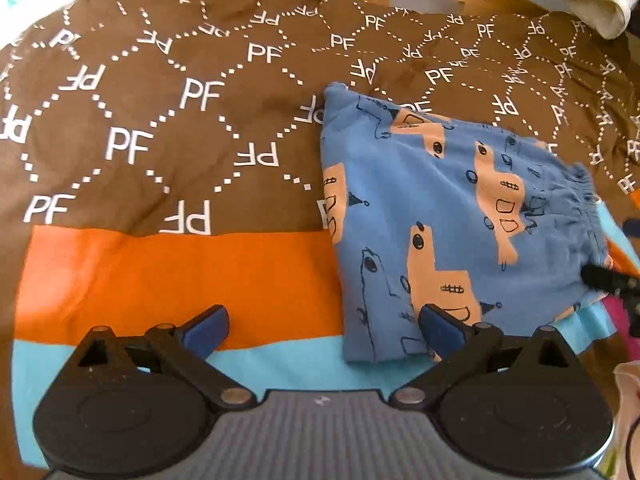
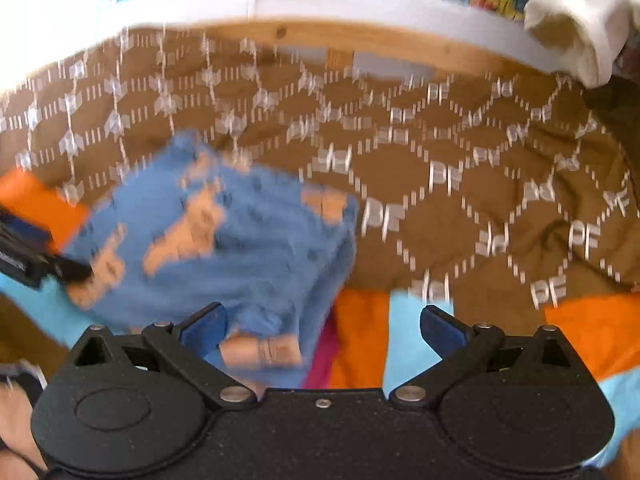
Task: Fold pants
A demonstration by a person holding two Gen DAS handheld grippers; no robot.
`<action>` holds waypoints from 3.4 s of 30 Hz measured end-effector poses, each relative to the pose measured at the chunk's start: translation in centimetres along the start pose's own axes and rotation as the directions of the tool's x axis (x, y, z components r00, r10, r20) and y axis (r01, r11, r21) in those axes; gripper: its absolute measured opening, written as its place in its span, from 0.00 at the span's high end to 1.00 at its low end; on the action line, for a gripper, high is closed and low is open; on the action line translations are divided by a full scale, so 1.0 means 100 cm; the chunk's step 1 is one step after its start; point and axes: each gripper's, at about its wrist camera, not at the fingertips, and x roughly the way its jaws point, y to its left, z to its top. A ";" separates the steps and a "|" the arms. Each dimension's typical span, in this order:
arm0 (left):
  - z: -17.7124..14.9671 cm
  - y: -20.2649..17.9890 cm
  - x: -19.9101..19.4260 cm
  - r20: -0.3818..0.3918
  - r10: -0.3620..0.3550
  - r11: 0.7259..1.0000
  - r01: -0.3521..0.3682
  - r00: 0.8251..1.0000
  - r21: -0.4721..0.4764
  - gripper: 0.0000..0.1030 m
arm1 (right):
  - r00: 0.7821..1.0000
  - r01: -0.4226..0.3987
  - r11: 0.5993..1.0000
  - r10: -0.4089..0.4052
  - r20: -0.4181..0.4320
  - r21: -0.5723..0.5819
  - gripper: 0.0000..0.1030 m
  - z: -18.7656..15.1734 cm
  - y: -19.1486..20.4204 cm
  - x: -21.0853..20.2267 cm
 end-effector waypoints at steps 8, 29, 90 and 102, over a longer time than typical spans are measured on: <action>-0.010 0.004 -0.011 -0.061 0.010 0.998 -0.015 0.998 -0.069 0.00 | 1.000 0.006 0.992 -0.002 -0.030 0.124 0.01 -0.015 -0.006 -0.013; -0.018 -0.031 -0.022 -0.167 0.053 0.999 -0.051 0.984 0.018 0.00 | 1.000 -0.001 0.993 0.003 -0.011 0.120 0.01 -0.015 -0.015 -0.033; 0.023 0.013 -0.014 0.166 -0.160 0.975 0.183 0.973 -0.130 0.95 | 0.972 -0.228 0.944 0.207 0.113 0.238 0.55 0.079 -0.060 0.036; 0.015 0.014 0.000 0.131 -0.137 0.982 0.152 0.982 -0.115 0.94 | 0.935 -0.345 0.869 0.353 0.045 0.355 0.73 0.062 -0.064 0.082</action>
